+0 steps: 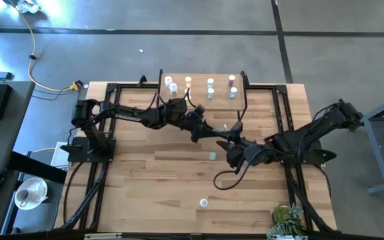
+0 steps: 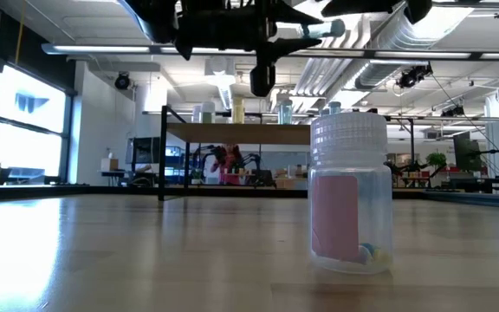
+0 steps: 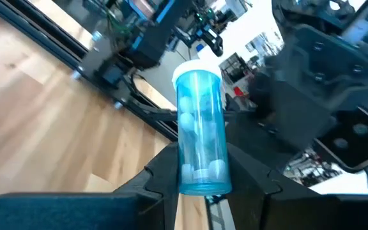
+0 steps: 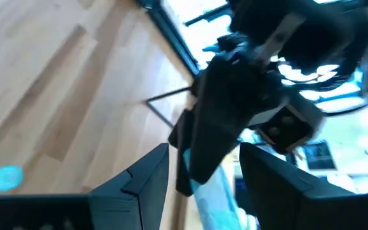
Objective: Pick and place medicine bottles onto shelf by color
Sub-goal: Put the blue pill bottle on the shelf aligned with the other blue pill bottles
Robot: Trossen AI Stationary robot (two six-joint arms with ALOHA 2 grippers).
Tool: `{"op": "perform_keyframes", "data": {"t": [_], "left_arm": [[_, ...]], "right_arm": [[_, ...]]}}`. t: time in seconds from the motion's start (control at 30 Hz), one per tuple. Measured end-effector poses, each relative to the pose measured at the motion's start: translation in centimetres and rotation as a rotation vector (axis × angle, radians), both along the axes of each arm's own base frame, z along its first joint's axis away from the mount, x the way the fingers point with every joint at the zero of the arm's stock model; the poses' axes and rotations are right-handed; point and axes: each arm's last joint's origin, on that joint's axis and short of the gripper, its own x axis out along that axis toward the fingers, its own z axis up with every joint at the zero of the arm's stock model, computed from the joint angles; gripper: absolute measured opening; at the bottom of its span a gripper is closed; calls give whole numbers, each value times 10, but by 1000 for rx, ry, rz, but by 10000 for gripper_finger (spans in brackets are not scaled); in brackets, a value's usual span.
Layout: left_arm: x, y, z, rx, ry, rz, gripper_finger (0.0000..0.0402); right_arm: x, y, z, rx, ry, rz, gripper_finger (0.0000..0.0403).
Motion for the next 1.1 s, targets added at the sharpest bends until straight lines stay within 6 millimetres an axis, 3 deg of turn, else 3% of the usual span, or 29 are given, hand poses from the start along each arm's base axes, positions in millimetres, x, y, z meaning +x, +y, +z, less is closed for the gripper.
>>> {"op": "perform_keyframes", "data": {"t": [0.2, 0.43, 0.8, 0.97, 1.1], "left_arm": [[-3, 12, 0, 64, -10, 22, 93], [-4, 15, 1, 189, -43, 10, 92], [1, 1, 13, 376, -194, -30, 92], [2, -5, 15, 454, -225, -49, 92], [3, -9, 16, 494, -244, -61, 92]], "right_arm": [[-2, 9, 10, -19, -94, -65, 183], [-2, 8, 49, 80, -271, -203, 183], [-19, -3, 130, 508, -548, -330, 183], [-37, -13, 155, 781, -495, -313, 183], [-48, -20, 159, 957, -367, -315, 183]]}}
